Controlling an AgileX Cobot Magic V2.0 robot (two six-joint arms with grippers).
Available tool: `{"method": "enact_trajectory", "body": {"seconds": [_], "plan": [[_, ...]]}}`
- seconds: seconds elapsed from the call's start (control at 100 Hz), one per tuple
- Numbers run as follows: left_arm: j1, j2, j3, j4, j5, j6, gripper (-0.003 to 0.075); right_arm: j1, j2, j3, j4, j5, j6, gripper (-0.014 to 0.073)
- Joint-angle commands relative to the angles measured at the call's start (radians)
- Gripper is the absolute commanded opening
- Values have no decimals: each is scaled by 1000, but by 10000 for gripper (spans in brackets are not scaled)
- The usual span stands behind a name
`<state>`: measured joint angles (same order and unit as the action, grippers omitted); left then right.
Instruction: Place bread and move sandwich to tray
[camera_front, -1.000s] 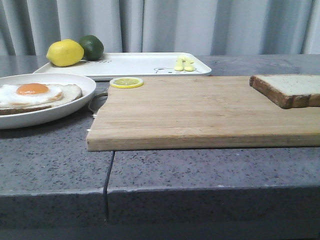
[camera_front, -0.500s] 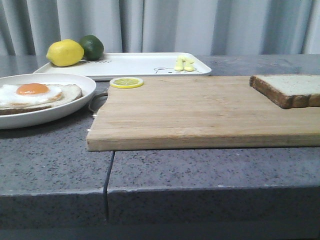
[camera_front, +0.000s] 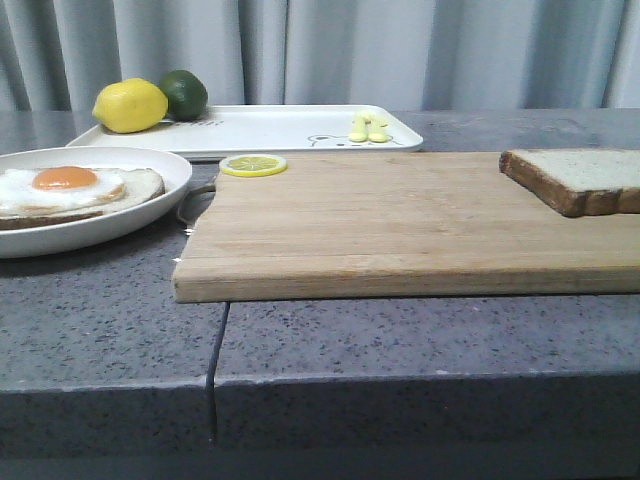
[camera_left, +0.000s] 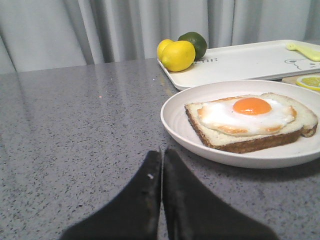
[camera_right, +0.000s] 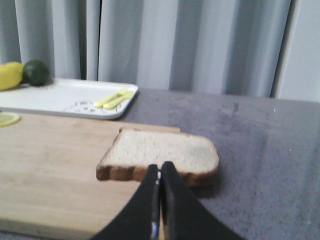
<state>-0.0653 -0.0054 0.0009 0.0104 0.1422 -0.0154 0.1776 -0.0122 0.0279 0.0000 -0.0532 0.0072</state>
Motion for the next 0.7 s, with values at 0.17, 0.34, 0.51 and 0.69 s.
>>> {"method": "enact_trajectory", "body": {"seconds": [0.17, 0.34, 0.51, 0.69], "plan": [[1, -25, -104, -122, -80, -10, -19, -7, -16, -59, 285, -128, 41, -117], [1, 51, -244, -138, 80, -10, -19, -7, 14, -175, 322, 74, 40, -117], [1, 197, -398, -138, 210, -10, -19, -7, 106, -323, 310, 242, 23, -117], [1, 350, -559, -138, 337, -10, -19, -7, 234, -474, 308, 394, -16, -117]]}}
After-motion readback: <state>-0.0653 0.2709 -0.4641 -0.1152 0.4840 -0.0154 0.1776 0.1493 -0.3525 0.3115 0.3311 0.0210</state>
